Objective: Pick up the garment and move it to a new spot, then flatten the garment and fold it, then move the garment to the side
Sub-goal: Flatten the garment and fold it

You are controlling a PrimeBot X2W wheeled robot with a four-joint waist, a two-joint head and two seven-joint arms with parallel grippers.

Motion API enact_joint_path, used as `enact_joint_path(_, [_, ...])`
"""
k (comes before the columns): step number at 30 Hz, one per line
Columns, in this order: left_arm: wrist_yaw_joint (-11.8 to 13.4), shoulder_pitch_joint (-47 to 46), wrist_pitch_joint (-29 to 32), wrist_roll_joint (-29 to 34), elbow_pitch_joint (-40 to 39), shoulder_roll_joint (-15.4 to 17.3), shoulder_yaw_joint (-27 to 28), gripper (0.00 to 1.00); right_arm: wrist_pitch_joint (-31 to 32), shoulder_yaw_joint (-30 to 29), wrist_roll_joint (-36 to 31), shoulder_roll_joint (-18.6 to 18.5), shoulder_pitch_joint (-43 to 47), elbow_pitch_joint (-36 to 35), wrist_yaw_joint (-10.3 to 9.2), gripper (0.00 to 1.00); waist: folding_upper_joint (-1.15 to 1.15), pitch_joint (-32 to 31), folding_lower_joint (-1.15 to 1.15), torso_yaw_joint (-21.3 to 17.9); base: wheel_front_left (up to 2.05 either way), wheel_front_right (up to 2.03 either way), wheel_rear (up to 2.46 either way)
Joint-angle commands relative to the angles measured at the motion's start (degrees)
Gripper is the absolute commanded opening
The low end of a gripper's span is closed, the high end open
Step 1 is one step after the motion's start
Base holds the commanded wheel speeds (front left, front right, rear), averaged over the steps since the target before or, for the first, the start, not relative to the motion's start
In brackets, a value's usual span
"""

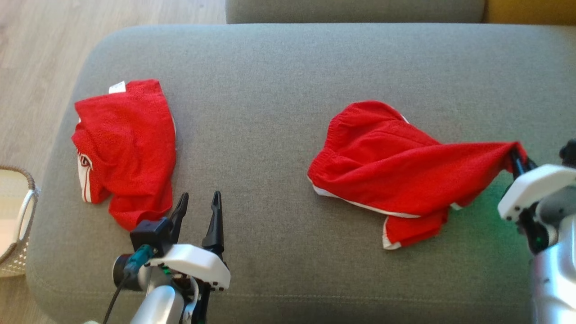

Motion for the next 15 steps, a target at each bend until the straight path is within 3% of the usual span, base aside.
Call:
enact_joint_path(1, [0.05,-2.85,-0.7,0.42,-1.49,0.33,1.57,1.0,-0.55,0.62,-0.92,-0.01,-3.87,-1.45,-0.02,0.76,0.0,0.41,-0.01,-0.13,0.0,0.0,0.0])
enact_joint_path(2, [0.06,-3.0,-0.7,0.41,-1.43,0.33,1.49,1.0,-0.96,-0.7,-2.3,0.11,-4.98,-0.09,-0.02,1.0,0.0,0.63,-0.01,-0.22,0.0,0.0,0.0])
enact_joint_path(11, [0.54,-4.08,-0.7,-0.08,-1.26,0.32,0.78,1.0,-7.5,-0.23,-12.05,0.73,-10.98,6.03,-0.02,1.0,0.0,0.89,-0.01,-2.41,0.0,0.0,0.0])
enact_joint_path(15, [0.55,-4.13,-0.7,-0.15,-1.51,0.32,1.03,1.0,-11.76,2.93,-10.57,1.59,-9.86,4.94,-0.02,1.0,0.0,-0.13,-0.01,-4.05,0.0,0.0,0.0])
